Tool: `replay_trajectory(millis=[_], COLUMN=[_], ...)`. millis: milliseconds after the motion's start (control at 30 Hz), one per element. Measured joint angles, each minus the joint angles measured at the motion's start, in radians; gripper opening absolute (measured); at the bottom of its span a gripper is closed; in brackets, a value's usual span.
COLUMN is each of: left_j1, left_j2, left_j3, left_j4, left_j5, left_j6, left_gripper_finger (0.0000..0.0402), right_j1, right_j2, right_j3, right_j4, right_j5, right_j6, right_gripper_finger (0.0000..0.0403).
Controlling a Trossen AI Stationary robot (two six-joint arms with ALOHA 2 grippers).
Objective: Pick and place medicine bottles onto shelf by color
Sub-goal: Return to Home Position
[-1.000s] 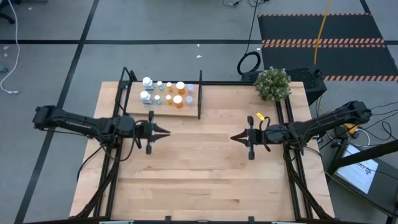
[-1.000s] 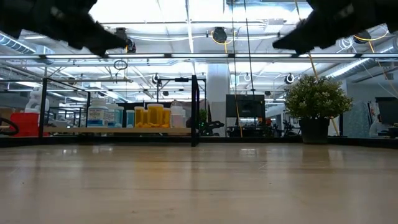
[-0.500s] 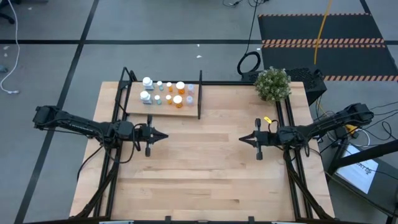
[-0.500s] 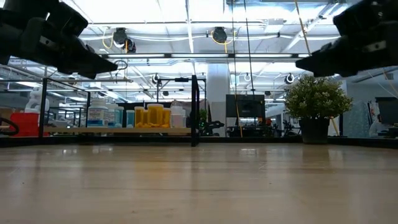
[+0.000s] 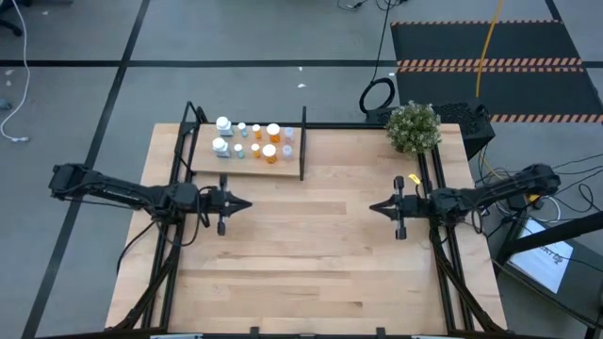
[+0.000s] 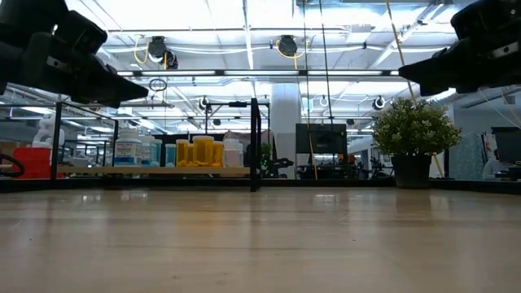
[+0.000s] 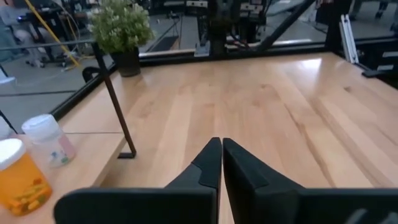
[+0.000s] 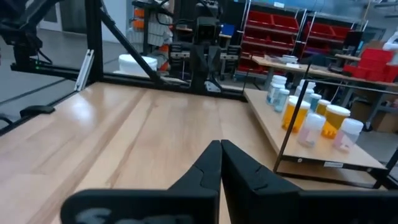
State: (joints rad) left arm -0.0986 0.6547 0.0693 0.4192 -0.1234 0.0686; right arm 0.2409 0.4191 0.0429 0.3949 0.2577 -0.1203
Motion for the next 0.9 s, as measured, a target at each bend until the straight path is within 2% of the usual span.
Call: replay_trajectory(millis=[333, 500, 767, 900], left_j1=[0.000, 0.000, 0.000, 0.000], left_j2=[-0.117, -0.128, -0.127, -0.127], left_j3=[-0.042, -0.043, -0.044, -0.044], left_j4=[-0.005, -0.018, -0.032, -0.031], left_j5=[0.000, 0.001, 0.002, 0.002], left_j6=[0.001, 0.001, 0.006, 0.013], left_gripper_finger=[0.0003, 0.0017, 0.0005, 0.0008], right_j1=[0.000, 0.000, -0.031, -0.092], right_j2=[-0.270, -0.412, -0.415, -0.416], right_j3=[-0.002, -0.003, -0.003, -0.004], right_j4=[-0.197, -0.318, -0.341, -0.337], right_j5=[0.001, 0.001, -0.008, -0.113], right_j6=[-0.047, -0.060, -0.072, -0.088], right_gripper_finger=[0.0000, 0.0000, 0.0000, 0.0000])
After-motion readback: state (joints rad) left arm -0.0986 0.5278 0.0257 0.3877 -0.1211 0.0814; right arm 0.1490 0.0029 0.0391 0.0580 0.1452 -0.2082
